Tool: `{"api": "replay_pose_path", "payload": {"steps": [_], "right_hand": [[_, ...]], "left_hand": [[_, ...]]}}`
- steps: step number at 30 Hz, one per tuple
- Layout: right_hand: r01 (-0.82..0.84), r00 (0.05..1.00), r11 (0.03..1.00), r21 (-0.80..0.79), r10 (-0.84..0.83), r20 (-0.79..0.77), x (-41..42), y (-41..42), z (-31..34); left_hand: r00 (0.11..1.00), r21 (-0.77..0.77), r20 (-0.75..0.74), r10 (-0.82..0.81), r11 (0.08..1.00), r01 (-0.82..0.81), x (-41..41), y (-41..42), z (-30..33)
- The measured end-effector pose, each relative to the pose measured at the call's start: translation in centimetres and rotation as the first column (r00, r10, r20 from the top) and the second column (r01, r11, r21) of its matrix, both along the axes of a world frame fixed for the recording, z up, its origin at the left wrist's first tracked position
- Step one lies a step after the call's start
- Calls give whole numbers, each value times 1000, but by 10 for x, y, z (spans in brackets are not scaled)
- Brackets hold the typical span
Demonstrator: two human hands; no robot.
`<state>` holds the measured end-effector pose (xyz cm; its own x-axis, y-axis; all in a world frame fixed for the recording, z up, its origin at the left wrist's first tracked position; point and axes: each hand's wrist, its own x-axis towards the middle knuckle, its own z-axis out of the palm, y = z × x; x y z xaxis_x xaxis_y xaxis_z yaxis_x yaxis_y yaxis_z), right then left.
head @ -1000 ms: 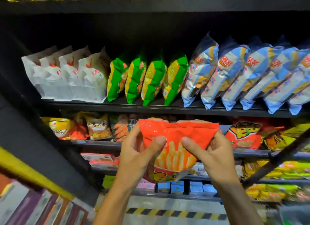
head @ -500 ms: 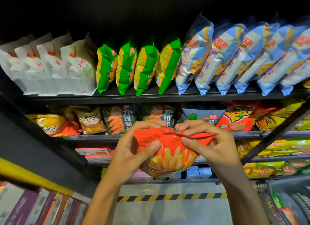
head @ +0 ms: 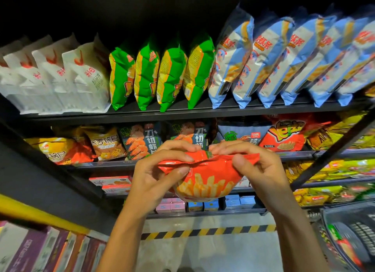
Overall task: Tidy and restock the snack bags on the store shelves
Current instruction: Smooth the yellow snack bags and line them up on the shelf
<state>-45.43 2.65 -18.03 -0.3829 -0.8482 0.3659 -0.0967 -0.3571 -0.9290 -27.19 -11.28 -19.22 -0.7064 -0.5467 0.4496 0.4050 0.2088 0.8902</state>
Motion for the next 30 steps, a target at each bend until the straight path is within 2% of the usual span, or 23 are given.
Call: {"api": "replay_pose_path", "payload": {"steps": [4,8,14,15,18,21,24,27,30], "right_hand": [[95,994,995,33,-93,-59,0,-2,1],[155,987,986,56,-153,-49,5,-4,-3],[123,954,992,41,-107,-279,2,-4,-11],[112,960,992,50,-95,-263,2,-3,-12],[-23,998,987,159,31,-49,4,-2,-22],[-84,996,942,323,92,-9,7,-7,-37],[-3,995,945,326,-29,92,11,-12,-43],[145,976,948,284,-184,117,10,-13,-44],[171,953,925,340,-243,182,14,-15,-51]], "left_hand": [[1000,60,-3,16,998,-16,-2,0,-4],[999,122,8,37,992,-38,-6,0,-6],[976,248,77,203,944,-216,-7,2,-7],[972,265,95,216,935,-234,-8,3,-7],[950,336,114,292,888,-313,-15,6,-4],[940,388,120,320,856,-341,-21,8,0],[961,370,133,243,887,-275,-21,6,0],[977,313,205,50,943,-114,-20,5,-3],[978,332,189,-84,943,17,-20,12,-8]]}}
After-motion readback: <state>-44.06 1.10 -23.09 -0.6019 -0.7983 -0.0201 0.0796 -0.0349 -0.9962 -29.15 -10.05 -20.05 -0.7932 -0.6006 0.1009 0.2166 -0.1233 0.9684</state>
